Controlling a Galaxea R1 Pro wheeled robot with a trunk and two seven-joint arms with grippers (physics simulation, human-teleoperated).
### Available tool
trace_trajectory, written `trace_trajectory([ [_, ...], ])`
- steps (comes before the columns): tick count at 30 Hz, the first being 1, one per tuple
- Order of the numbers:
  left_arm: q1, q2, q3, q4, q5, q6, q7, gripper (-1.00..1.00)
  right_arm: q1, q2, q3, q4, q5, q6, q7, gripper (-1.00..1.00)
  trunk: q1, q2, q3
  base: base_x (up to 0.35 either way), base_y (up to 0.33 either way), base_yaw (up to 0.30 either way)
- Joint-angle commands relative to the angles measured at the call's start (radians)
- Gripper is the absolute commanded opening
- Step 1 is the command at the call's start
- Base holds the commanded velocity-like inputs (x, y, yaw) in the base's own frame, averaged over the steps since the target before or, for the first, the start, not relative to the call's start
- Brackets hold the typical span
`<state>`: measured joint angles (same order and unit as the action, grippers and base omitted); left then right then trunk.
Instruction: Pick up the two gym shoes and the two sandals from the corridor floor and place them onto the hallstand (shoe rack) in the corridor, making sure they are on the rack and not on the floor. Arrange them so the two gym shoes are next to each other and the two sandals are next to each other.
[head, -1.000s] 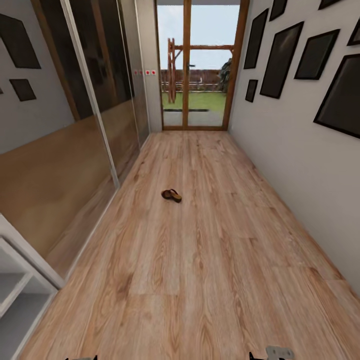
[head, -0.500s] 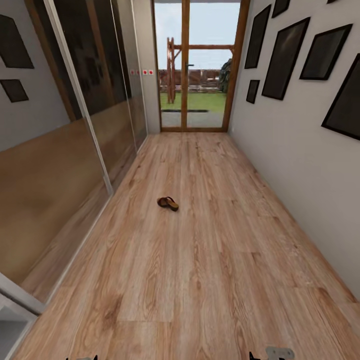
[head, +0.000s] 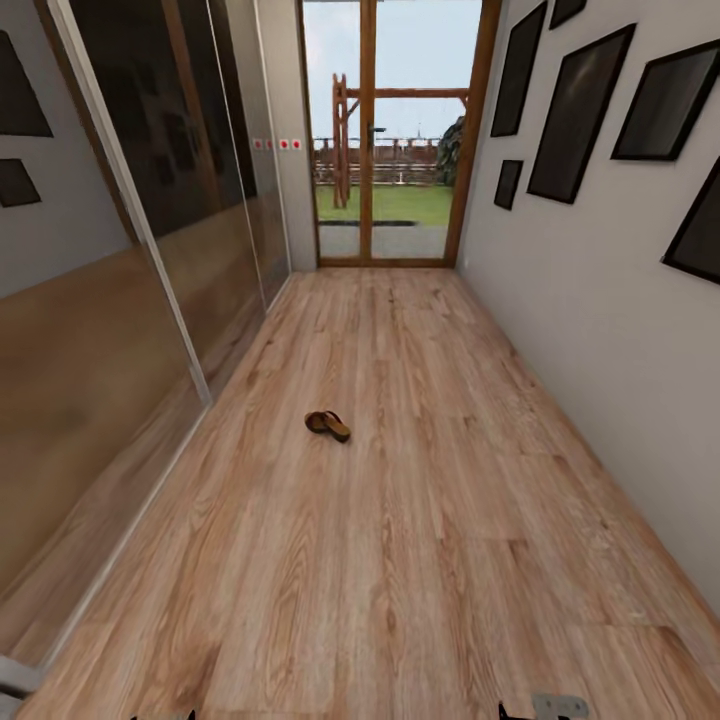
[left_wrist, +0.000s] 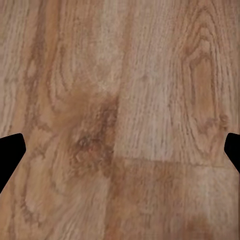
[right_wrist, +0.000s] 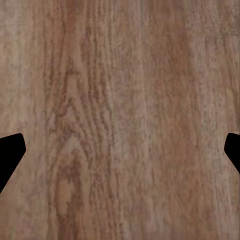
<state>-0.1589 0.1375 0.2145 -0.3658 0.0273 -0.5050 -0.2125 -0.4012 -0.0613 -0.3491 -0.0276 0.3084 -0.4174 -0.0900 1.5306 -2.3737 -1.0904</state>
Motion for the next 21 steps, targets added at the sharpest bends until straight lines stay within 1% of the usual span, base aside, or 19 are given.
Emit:
trace_trajectory([
  [1, -0.001, -0.001, 0.007, 0.001, 0.003, -0.001, -0.01, 1.0, -0.001, 0.0, -0.005, 0.002, 0.011, -0.003, -0.005, 1.0, 0.0, 0.0, -0.001, 0.339, -0.085, 0.0],
  [12, -0.001, 0.0, 0.008, 0.001, 0.003, -0.001, -0.01, 1.0, -0.001, -0.002, -0.005, -0.019, 0.011, -0.009, -0.008, 1.0, 0.0, 0.0, -0.001, 0.339, -0.085, 0.0],
  [13, -0.001, 0.0, 0.008, 0.001, 0.003, -0.001, -0.01, 1.0, -0.001, -0.001, -0.004, -0.064, 0.011, -0.023, -0.007, 1.0, 0.0, 0.0, -0.001, 0.339, -0.085, 0.0],
  [15, -0.001, 0.0, 0.008, 0.001, 0.003, -0.001, -0.01, 1.0, -0.001, 0.0, -0.003, -0.094, 0.01, -0.031, -0.005, 1.0, 0.0, 0.0, -0.001, 0.339, -0.085, 0.0],
  [16, -0.001, 0.0, 0.008, 0.001, 0.003, -0.001, -0.01, 1.0, -0.001, 0.0, -0.003, -0.094, 0.01, -0.031, -0.005, 1.0, 0.0, 0.0, -0.001, 0.339, -0.085, 0.0],
  [18, -0.001, 0.0, 0.007, 0.001, 0.003, -0.001, -0.01, 1.0, -0.001, 0.0, -0.002, -0.132, 0.009, -0.041, -0.004, 1.0, 0.0, 0.0, -0.001, 0.339, -0.085, 0.0],
  [21, -0.001, -0.001, 0.007, 0.001, 0.003, -0.001, -0.01, 1.0, -0.001, 0.001, -0.003, -0.155, 0.007, -0.046, -0.003, 1.0, 0.0, 0.0, -0.001, 0.339, -0.085, 0.0],
])
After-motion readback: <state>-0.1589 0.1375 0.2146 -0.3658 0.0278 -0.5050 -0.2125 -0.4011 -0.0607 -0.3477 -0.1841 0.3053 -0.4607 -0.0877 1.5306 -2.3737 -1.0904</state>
